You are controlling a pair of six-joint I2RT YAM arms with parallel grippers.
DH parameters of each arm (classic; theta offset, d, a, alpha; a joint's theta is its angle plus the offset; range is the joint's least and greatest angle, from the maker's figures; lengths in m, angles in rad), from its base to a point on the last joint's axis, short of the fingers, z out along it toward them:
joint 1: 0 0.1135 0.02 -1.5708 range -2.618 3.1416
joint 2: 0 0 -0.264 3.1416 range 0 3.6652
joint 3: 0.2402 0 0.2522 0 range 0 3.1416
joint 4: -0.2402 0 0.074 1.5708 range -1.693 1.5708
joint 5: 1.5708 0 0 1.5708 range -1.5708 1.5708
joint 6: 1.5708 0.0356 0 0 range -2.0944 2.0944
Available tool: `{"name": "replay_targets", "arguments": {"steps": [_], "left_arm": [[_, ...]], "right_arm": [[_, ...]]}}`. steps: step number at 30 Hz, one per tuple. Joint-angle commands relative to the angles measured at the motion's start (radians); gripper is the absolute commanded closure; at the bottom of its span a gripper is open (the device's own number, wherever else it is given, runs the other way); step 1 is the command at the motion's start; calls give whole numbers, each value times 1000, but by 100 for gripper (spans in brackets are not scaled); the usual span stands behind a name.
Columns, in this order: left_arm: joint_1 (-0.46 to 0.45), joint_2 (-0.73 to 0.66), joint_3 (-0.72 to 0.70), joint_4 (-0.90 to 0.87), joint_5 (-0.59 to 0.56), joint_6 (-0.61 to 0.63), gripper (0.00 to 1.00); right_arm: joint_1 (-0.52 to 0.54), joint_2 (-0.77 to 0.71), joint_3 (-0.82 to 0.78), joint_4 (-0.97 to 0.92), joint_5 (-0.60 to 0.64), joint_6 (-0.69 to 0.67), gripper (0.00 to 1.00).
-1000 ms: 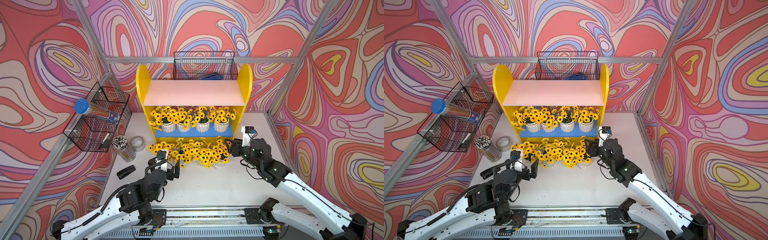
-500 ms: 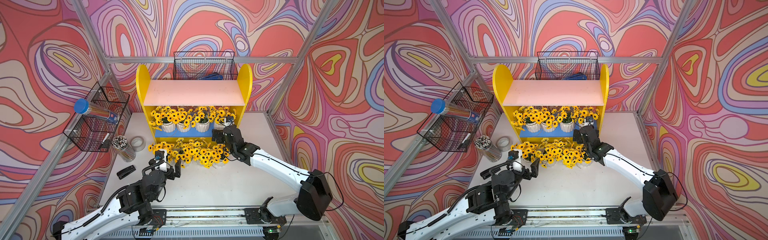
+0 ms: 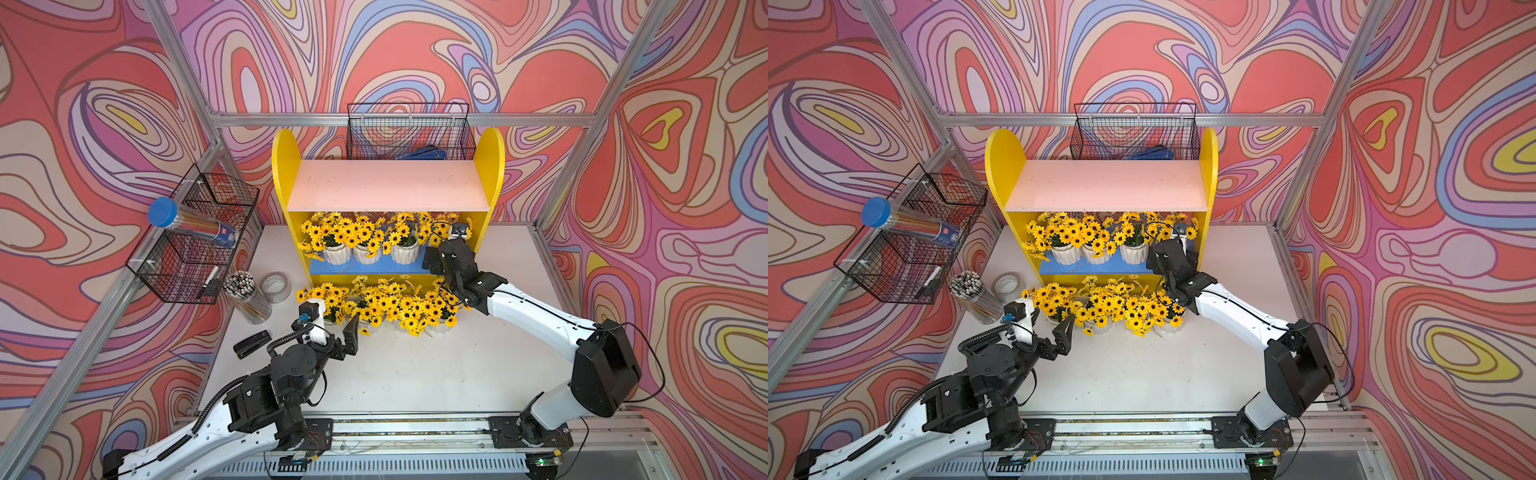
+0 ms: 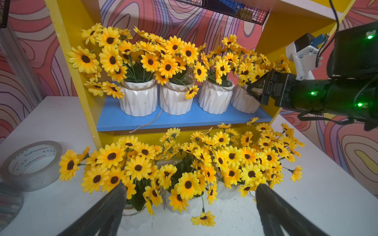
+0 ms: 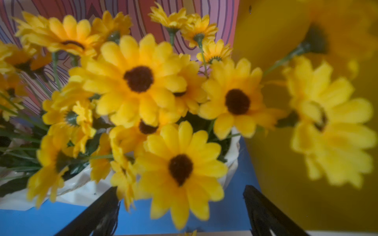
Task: Take the sunflower pots off the shelves
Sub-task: Pick up the sunflower pot from the shelf.
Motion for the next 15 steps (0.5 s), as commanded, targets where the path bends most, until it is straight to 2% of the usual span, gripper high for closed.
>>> {"name": "replay_targets", "arguments": {"steps": [1, 15], "left_arm": [[5, -6, -9, 19, 4, 12, 0], [6, 2, -12, 35, 8, 29, 0]], "right_arm": [[-29, 34, 34, -6, -7, 7, 3], [-58, 114, 110, 33, -46, -113, 2]]}}
